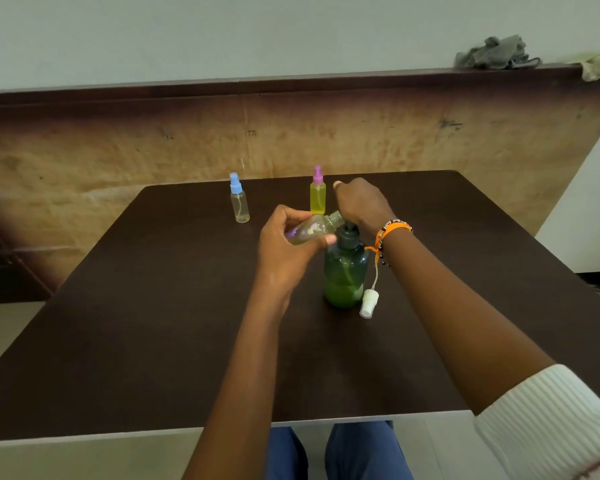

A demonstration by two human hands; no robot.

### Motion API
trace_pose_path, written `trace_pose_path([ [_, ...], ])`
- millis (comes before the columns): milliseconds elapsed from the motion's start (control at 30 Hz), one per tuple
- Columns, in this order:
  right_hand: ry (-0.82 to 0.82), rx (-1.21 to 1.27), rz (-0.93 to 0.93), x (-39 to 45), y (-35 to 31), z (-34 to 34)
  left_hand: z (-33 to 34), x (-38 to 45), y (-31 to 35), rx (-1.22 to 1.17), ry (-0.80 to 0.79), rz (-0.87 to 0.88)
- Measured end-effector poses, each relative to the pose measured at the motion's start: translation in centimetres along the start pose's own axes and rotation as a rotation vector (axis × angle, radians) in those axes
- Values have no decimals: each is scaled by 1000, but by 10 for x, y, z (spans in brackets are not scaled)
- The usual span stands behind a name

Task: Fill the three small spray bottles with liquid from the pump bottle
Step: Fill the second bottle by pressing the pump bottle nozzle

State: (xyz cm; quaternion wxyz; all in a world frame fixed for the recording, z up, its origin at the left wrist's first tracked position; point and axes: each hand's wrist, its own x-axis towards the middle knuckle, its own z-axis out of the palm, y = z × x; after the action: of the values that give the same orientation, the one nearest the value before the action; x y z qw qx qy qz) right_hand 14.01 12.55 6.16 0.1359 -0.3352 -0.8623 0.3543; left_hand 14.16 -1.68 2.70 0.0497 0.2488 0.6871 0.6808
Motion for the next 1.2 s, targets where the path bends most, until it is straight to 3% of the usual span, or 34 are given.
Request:
trace_pose_path([
  [600, -46, -74, 0, -6, -10, -10, -1, 3, 4, 7, 2, 17],
  [800, -21, 35, 49, -2, 1, -6, 1, 2, 1, 24, 5, -4],
  [1033, -39, -126, 26, -8, -14, -11, -3, 0, 7, 22, 10, 12],
  [1200, -21, -4, 25, 0, -5, -3, -3, 1, 5, 36, 9, 5],
])
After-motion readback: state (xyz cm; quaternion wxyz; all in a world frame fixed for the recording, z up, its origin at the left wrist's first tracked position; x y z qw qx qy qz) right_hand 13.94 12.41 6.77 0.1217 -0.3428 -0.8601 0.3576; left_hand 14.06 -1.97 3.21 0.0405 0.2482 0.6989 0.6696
